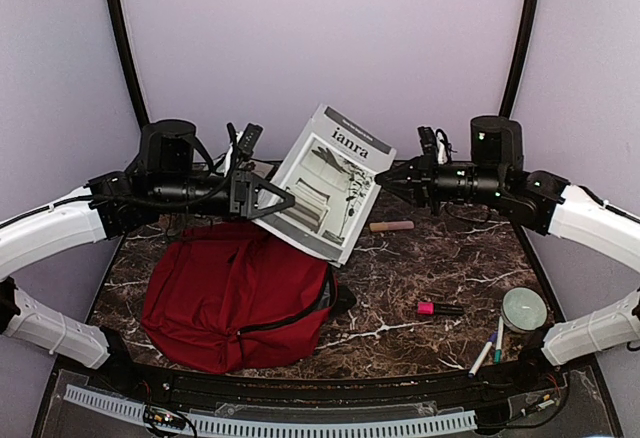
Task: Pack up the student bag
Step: Pass from the right arm to the left, then pass from the left arm to the right
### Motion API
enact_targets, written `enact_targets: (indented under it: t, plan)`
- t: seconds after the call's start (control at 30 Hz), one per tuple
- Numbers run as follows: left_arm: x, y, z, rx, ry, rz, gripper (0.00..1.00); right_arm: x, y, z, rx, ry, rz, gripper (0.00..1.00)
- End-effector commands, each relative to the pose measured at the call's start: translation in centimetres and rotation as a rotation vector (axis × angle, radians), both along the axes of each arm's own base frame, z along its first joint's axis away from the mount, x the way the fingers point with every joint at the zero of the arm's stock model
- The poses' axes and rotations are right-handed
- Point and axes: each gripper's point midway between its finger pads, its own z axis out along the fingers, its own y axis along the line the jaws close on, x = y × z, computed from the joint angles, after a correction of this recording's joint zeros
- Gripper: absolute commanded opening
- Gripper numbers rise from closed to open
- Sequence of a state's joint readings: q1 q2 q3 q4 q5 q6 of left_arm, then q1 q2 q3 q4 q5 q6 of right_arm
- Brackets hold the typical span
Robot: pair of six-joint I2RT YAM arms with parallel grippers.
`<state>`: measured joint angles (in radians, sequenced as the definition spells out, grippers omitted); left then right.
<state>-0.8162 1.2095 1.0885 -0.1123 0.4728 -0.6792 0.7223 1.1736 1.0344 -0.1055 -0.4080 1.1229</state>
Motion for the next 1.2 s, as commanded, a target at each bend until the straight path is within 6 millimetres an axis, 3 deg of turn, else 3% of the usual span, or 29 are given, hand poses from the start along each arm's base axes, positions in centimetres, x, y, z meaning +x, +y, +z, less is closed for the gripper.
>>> enact_targets:
  t: [0.0,0.13,0.2,0.27,0.37,0.6,0.7,0.93,1.17]
  plan:
    - [-0.7,-0.1,1.9,-0.061,-0.036,-0.030,0.00,-1.3,0.2,2.5,0.020,-0.115,0.054,0.11]
    - [-1.2,0.2,1.9,-0.046,-0.042,-0.043,0.00,-1.6,-1.0,0.0,-0.100,-0.116,0.069,0.59]
    - [-1.6,0.3,1.3,-0.018,-0.032,-0.063,0.00,-1.7,-2.1,-1.7,-0.156,-0.102,0.060,0.74]
    - [-2.1,0.5,0.5,0.009,-0.020,-0.088,0.00,-1.7,-3.3,-2.9,-0.194,-0.092,0.054,0.81]
    - [-2.9,0.8,-0.4,0.048,-0.009,-0.125,0.00,-1.6,-5.3,-4.3,-0.274,-0.099,0.032,0.84]
    - [-4.8,1.8,-3.0,0.178,0.024,-0.224,0.00,-2.1,-8.8,-3.1,-0.377,-0.280,-0.053,0.86]
    - [-5.4,1.8,-3.6,0.184,0.031,-0.259,0.00,-2.8,-9.5,-3.0,-0.364,-0.319,-0.066,0.95]
    - [-6.4,1.3,-4.8,0.136,0.033,-0.323,0.00,-4.2,-9.2,-4.3,-0.336,-0.366,-0.002,1.00]
    - [-7.1,0.6,-3.7,0.102,0.023,-0.404,0.00,-5.9,-7.3,-2.0,-0.270,-0.716,0.160,1.00]
